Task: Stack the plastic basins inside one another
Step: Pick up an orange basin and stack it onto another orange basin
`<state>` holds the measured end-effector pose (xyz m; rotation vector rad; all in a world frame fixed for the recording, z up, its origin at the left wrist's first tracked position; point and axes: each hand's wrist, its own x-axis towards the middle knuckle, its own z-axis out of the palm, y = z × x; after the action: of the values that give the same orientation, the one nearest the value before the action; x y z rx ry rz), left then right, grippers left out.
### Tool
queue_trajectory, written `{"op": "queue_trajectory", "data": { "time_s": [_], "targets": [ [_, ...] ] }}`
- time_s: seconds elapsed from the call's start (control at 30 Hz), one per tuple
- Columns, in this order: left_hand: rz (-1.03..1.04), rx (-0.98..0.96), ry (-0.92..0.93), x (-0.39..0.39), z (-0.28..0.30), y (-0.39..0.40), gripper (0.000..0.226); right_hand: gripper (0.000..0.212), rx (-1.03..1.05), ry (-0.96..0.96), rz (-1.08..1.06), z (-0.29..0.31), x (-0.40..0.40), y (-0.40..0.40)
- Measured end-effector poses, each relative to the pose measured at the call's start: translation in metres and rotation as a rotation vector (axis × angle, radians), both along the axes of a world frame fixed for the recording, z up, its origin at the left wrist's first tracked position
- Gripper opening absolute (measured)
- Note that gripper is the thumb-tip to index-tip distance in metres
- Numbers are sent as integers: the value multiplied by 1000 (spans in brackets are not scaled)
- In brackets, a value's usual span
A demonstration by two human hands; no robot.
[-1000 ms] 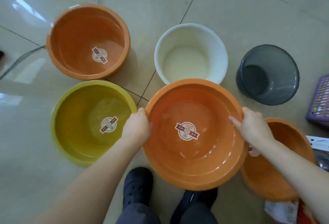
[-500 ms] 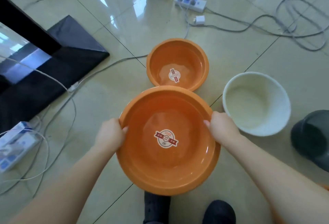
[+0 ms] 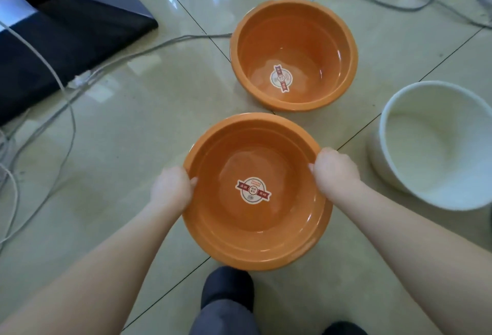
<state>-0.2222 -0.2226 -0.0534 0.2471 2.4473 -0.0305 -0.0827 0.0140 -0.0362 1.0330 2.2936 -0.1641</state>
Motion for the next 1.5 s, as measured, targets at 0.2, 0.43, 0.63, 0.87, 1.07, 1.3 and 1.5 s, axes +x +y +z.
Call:
{"op": "queue_trajectory", "data": {
  "time_s": [0.2,0.43,0.63,0.87,1.07,1.3,1.5],
  "targets": [
    [8,-60,42,-24,71,15,82,58,-4,-93,53,70,-20,20],
    [-109,-20,111,-82,157,85,101,70,85,74,-16,151,-71,85],
    [-139,29,123,-123,121,160,109,85,111,81,-174,109,-111,153],
    [19,124,70,-156,10,232,82,81,62,109,-312,-4,-131,206],
    [190,297,118,-157,-16,241,38,34,14,258,-287,-19,-132,216],
    [189,354,146,-121,120,177,37,21,-14,366,-303,131,-95,160],
    [247,277,79,-52,229,81,32,25,-139,337,-353,224,-30,70]
  ]
}}
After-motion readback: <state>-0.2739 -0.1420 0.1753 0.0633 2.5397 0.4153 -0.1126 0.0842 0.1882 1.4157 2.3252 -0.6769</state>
